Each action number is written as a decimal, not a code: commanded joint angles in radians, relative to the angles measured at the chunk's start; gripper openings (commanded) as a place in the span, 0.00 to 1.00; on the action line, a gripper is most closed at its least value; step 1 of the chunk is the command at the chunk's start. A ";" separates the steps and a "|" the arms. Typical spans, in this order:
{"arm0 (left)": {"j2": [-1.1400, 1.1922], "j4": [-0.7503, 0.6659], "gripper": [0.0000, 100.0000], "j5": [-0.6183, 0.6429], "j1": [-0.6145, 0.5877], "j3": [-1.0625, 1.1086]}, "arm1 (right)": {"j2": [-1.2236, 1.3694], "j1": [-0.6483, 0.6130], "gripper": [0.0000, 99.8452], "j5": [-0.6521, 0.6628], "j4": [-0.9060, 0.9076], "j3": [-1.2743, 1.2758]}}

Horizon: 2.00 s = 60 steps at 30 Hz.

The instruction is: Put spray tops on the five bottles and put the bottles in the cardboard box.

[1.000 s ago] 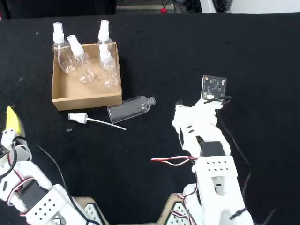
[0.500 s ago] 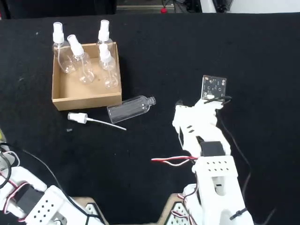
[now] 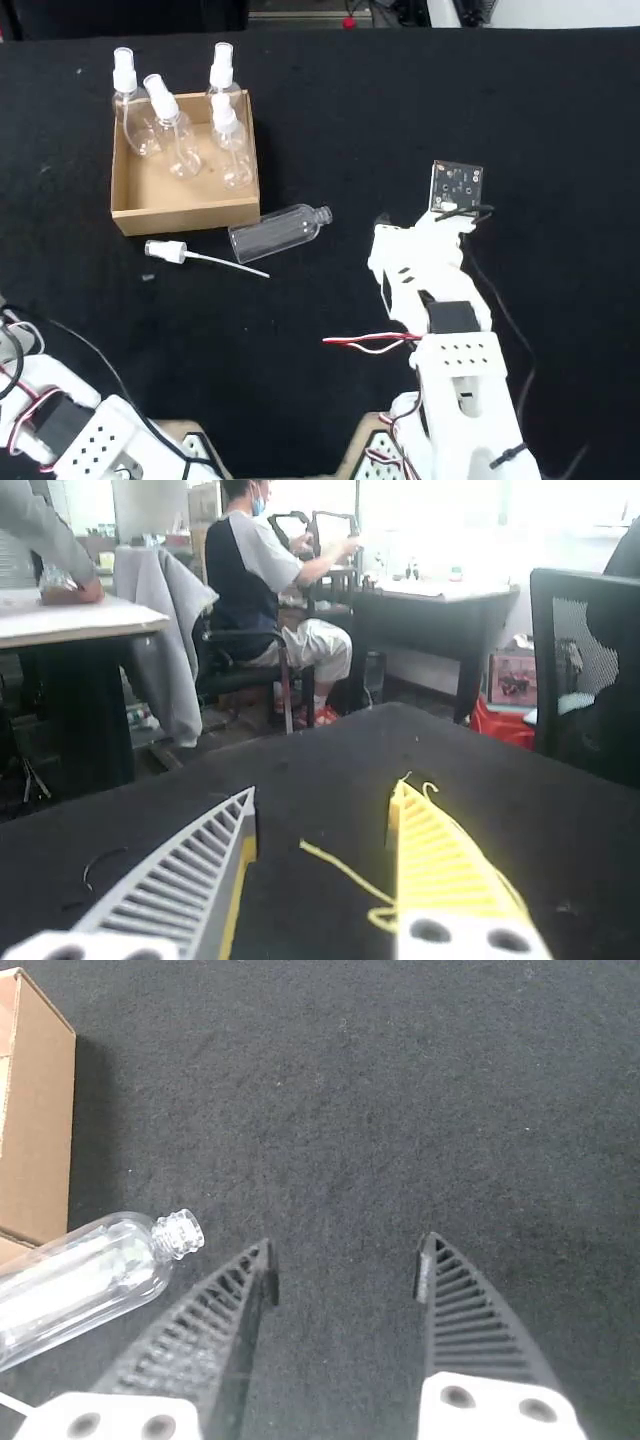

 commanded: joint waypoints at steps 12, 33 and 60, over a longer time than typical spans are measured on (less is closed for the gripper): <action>-0.015 0.535 0.19 -0.293 0.503 -0.157 | -0.035 0.103 0.22 -0.006 -0.048 -0.015; -0.015 0.829 0.20 -0.614 1.317 -0.280 | -0.033 0.109 0.22 -0.005 -0.080 -0.004; -0.006 0.540 0.20 -0.611 1.326 -0.397 | -0.033 0.109 0.22 -0.005 -0.084 -0.004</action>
